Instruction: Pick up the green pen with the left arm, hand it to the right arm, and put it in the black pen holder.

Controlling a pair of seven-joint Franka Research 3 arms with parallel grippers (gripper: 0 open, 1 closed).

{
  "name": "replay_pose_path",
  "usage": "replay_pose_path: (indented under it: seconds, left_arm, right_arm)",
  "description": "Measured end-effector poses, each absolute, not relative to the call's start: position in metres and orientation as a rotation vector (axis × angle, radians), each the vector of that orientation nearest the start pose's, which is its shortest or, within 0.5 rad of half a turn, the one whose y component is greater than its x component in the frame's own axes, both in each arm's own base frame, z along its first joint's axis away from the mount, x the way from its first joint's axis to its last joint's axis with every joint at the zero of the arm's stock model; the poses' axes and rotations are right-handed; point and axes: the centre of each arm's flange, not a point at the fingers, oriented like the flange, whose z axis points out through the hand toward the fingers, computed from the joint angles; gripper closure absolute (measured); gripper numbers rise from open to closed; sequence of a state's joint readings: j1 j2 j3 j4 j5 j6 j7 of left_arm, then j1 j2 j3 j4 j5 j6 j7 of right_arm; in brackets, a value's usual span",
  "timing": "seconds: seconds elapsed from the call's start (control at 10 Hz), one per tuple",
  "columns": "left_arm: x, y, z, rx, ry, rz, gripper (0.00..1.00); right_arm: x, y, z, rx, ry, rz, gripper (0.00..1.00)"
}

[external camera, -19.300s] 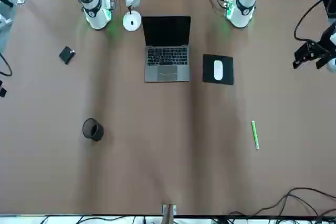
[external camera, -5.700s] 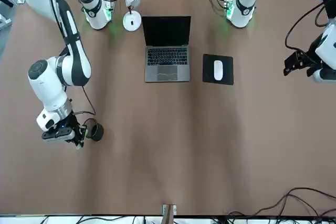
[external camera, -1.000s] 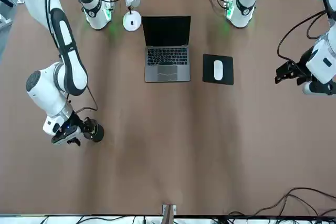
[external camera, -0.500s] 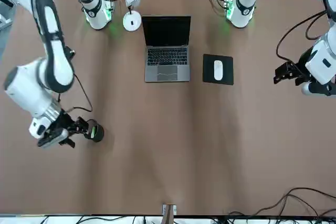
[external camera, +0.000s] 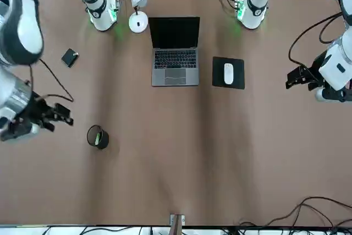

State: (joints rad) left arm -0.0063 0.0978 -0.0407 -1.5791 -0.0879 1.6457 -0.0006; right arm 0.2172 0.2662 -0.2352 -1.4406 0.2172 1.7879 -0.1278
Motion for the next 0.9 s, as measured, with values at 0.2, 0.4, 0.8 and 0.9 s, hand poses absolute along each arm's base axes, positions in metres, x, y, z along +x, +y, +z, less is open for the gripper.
replay_pose_path:
  seconds: [0.2, 0.4, 0.8, 0.9]
  left_arm:
    - [0.587, -0.035, 0.572, -3.231, 0.062, 0.053, 0.00]
    - [0.587, -0.035, 0.572, -3.231, 0.062, 0.053, 0.00]
    - [0.587, -0.035, 0.572, -3.231, 0.062, 0.053, 0.00]
    - [0.587, -0.035, 0.572, -3.231, 0.062, 0.053, 0.00]
  right_arm:
    - [0.640, 0.025, 0.586, -3.052, -0.063, -0.075, 0.00]
    - [0.638, 0.019, 0.594, -3.102, -0.043, -0.074, 0.00]
    - [0.637, 0.000, 0.598, -3.121, -0.026, -0.185, 0.00]
    - [0.630, -0.003, 0.592, -3.119, -0.020, -0.202, 0.00]
